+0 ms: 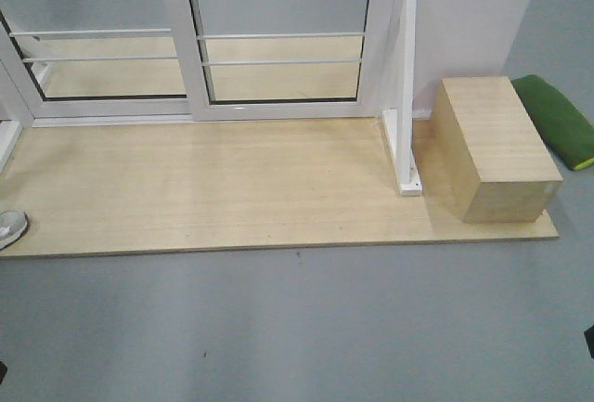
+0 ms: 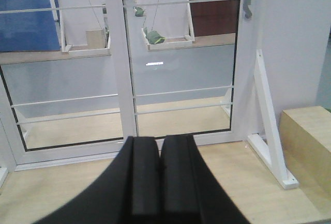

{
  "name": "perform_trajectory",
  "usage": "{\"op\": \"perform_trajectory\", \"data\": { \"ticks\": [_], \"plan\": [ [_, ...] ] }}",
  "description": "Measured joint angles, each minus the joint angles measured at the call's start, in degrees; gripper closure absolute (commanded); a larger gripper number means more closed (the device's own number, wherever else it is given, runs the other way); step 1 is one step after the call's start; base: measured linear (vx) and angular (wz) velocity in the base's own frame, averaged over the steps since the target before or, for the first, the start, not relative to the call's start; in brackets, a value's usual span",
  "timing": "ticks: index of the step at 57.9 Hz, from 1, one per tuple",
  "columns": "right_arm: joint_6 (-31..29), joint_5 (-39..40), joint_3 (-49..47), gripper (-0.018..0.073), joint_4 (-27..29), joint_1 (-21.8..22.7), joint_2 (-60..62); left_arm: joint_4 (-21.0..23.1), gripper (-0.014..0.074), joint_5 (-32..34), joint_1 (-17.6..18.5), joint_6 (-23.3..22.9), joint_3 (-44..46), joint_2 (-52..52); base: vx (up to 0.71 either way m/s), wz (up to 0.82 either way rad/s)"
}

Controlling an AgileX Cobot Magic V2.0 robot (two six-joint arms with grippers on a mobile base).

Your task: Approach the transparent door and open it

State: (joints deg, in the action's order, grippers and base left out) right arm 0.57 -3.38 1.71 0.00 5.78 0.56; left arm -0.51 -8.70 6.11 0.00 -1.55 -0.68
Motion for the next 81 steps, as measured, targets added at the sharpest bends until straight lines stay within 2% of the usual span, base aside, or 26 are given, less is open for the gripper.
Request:
{"op": "perform_trajectory", "data": {
  "ticks": [46,81],
  "plan": [
    [0.0,0.0,0.0,0.0564,0.0,0.0,0.0,0.0,0.0602,0.0,0.0,0.0,0.0,0.0,0.54,0.02],
    [0.0,0.0,0.0,0.0564,0.0,0.0,0.0,0.0,0.0602,0.0,0.0,0.0,0.0,0.0,0.37,-0.03]
  ]
}}
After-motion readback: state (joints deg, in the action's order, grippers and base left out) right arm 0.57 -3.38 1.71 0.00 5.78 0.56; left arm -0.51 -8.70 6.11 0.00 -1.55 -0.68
